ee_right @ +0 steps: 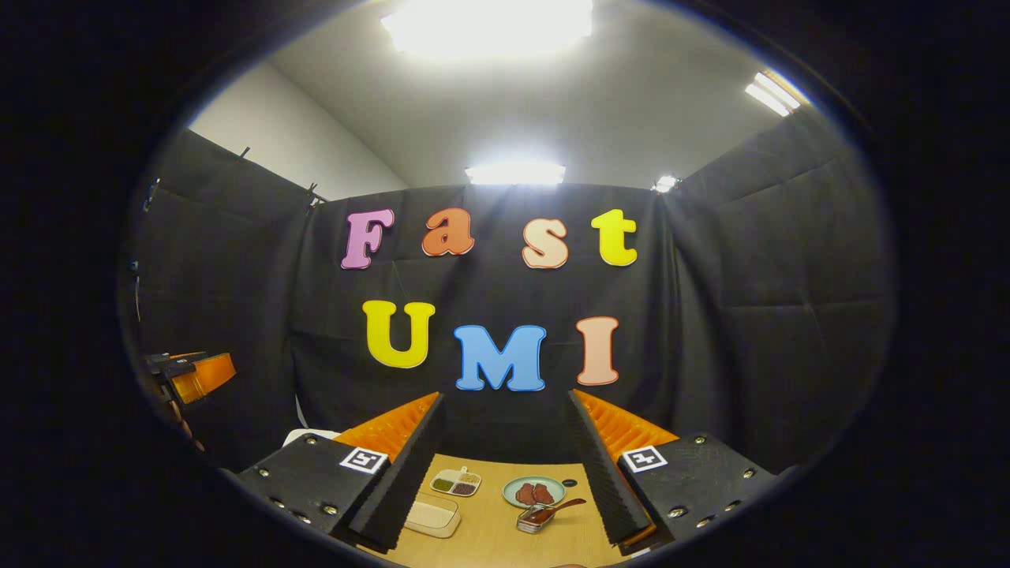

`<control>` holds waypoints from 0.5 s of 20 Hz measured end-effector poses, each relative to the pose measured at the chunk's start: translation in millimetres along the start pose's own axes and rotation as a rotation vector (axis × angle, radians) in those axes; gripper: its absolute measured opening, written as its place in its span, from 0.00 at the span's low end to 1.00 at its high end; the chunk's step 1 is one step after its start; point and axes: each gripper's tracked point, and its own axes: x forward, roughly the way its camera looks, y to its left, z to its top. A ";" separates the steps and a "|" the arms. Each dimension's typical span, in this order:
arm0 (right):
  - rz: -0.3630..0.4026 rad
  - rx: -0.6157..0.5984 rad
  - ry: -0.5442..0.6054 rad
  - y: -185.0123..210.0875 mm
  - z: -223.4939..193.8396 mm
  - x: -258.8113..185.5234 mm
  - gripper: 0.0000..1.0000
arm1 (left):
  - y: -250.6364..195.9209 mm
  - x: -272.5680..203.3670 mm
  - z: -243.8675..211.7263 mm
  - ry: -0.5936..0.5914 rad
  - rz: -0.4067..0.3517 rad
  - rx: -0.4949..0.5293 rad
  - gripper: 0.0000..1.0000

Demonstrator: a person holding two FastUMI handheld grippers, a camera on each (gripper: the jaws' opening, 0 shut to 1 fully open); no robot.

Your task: Close the left gripper, press the button to open the rice cooker; take a wooden spoon from the chopstick holder with the right hand, scoop a spoonful of rice and pour it into the rice cooker, then put the wooden spoon back into the chopstick holder.

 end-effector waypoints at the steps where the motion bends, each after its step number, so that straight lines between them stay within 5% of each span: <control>1: 0.016 0.006 -0.005 2.2 -4.2 1.7 0.93 | 3.8 -0.2 -3.6 -0.003 0.024 0.016 0.83; 5: 0.090 0.062 0.039 24.3 -24.3 10.1 0.94 | 29.3 0.8 -25.1 0.006 0.094 0.053 0.83; 10: 0.049 0.076 0.042 52.3 -28.5 29.4 0.94 | 79.0 56.6 -75.7 0.080 0.111 0.022 0.84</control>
